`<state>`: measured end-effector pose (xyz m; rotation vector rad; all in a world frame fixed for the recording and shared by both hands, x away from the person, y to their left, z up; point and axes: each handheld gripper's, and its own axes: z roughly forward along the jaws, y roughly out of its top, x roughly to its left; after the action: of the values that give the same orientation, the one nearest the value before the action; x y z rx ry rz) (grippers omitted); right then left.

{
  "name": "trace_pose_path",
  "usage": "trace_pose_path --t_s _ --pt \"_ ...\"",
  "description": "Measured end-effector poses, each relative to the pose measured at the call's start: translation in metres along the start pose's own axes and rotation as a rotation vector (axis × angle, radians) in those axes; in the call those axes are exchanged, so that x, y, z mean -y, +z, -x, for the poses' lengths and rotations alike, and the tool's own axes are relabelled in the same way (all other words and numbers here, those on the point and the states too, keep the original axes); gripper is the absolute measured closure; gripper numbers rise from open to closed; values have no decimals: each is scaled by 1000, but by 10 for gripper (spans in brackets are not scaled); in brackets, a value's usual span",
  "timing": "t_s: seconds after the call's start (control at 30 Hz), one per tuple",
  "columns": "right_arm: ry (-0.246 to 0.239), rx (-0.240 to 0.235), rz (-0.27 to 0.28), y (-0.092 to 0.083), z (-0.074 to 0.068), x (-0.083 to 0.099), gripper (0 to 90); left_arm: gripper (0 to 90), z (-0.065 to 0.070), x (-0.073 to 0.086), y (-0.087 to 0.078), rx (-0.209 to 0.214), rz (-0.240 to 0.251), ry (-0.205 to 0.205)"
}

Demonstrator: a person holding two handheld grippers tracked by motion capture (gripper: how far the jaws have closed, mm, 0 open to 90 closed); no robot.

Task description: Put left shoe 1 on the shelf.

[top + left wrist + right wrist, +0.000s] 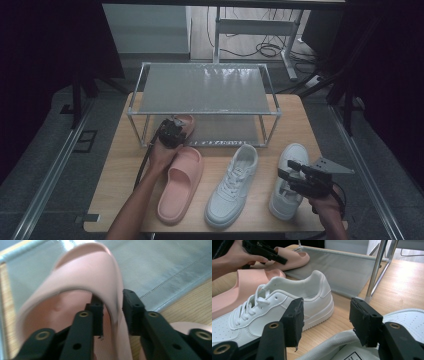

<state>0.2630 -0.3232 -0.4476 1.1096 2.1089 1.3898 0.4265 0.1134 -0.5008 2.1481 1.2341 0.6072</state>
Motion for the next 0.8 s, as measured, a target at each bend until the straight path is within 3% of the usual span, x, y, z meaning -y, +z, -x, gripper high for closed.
trace_pose_path --t_s 0.03,0.13,0.17,0.23,0.4,0.43,0.53,0.63,0.8 --pt "-1 1 1 0 0 0 455 670 -3 0 -5 -15 6 37" --pt "-2 1 2 0 0 0 454 626 -3 2 -10 -24 18 11" --pt "-2 2 2 0 0 0 454 616 -7 3 -14 -31 21 56" --pt "-3 2 1 -1 0 0 455 595 -8 7 -22 -48 24 75" --pt "-2 4 1 -1 0 0 454 620 -11 17 -38 -63 49 69" --pt "0 3 2 0 -1 0 454 653 -12 24 -50 -61 59 78" --pt "-2 3 3 0 -1 0 455 774 -14 32 -61 -38 61 71" --pt "0 4 1 0 -1 0 455 866 -19 53 -81 36 67 23" --pt "-2 2 0 1 -3 0 454 900 -23 76 -97 74 53 5"
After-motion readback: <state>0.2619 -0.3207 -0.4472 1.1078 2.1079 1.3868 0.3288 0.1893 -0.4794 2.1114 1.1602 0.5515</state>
